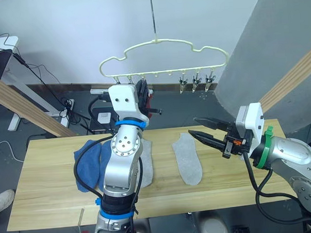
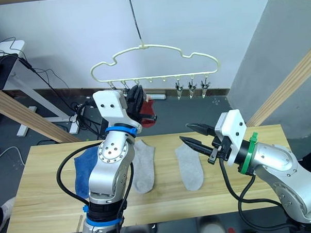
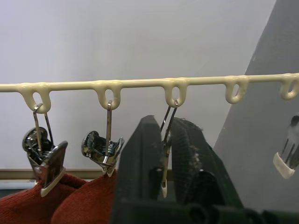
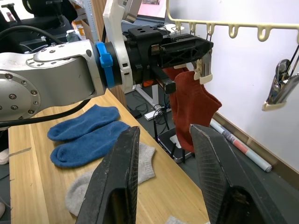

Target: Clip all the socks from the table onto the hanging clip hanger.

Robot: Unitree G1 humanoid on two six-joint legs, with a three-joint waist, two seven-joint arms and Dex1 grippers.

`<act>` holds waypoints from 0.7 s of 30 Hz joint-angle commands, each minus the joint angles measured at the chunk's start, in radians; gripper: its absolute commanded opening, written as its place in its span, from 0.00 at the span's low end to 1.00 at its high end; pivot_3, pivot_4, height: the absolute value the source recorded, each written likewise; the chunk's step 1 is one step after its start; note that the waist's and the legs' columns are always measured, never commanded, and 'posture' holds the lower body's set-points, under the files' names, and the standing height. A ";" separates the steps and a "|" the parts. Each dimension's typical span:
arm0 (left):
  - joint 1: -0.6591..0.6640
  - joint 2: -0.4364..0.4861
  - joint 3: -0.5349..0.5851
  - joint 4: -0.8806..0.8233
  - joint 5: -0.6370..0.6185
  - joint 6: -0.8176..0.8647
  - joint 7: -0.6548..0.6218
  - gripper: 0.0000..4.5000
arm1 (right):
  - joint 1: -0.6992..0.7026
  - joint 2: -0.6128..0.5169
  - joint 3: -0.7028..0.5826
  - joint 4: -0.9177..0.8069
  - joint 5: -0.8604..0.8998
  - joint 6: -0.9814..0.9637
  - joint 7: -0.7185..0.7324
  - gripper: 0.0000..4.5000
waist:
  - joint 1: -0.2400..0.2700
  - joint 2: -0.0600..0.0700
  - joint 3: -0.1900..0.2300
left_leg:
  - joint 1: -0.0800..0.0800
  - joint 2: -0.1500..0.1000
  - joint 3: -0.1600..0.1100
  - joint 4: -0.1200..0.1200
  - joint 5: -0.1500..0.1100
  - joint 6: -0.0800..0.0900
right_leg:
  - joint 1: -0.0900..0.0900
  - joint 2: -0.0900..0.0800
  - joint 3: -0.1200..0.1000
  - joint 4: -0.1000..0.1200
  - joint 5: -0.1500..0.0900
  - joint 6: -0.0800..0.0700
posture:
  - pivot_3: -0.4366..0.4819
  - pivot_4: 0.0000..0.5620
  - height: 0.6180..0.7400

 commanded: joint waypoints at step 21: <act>-0.054 0.127 0.095 -0.064 -0.181 0.073 -0.203 0.00 | 0.129 0.209 0.425 0.188 -0.542 0.103 -0.408 1.00 | -0.009 -0.001 -0.001 | 0.001 0.001 0.000 0.000 0.000 0.000 | 0.000 0.001 0.000 0.001 0.000 0.000 | 0.24 0.59 1.00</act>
